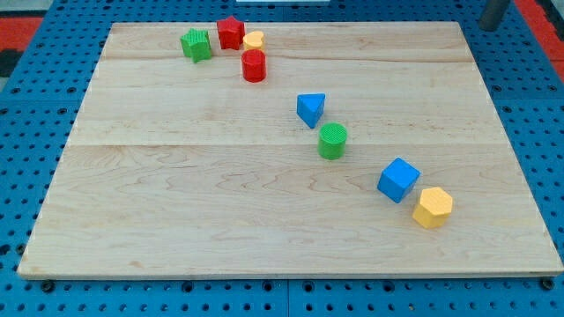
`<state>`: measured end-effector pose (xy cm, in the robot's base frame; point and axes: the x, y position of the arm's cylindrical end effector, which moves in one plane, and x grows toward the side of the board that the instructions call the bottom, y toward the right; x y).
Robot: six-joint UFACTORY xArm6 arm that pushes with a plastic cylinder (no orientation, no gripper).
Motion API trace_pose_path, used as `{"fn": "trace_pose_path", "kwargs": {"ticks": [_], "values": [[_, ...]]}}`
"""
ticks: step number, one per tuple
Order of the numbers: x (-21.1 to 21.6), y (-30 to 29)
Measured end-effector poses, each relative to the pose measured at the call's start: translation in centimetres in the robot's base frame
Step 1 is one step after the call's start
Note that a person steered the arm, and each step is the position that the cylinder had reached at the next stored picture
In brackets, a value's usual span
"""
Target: Slide the red star left and down a bit
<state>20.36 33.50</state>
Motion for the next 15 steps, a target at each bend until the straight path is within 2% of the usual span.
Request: {"fn": "trace_pose_path", "kwargs": {"ticks": [2, 3, 4, 12, 13, 15], "values": [[0.3, -1.0], [0.6, -6.1], [0.6, -6.2], [-1.0, -35.1], [-1.1, -38.1], [-0.5, -39.3]]}}
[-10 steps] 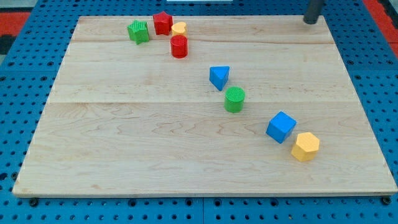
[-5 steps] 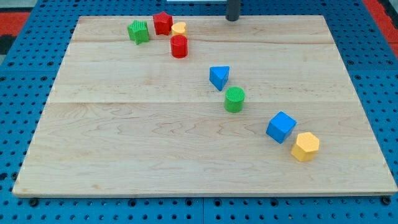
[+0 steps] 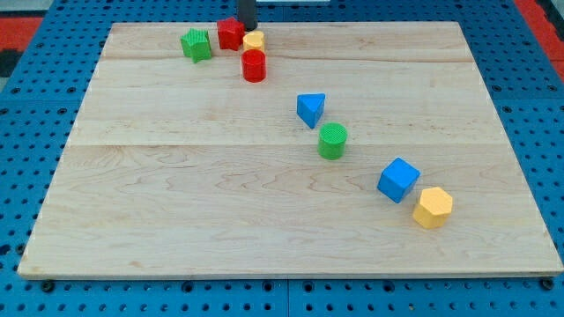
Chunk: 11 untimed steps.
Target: Slide the red star left and down a bit
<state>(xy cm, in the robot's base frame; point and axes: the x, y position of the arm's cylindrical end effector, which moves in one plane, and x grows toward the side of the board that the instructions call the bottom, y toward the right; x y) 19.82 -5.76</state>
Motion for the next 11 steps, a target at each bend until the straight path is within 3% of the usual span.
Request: {"fn": "trace_pose_path", "kwargs": {"ticks": [6, 11], "values": [[0.0, -5.7], [7.4, -2.2]]}}
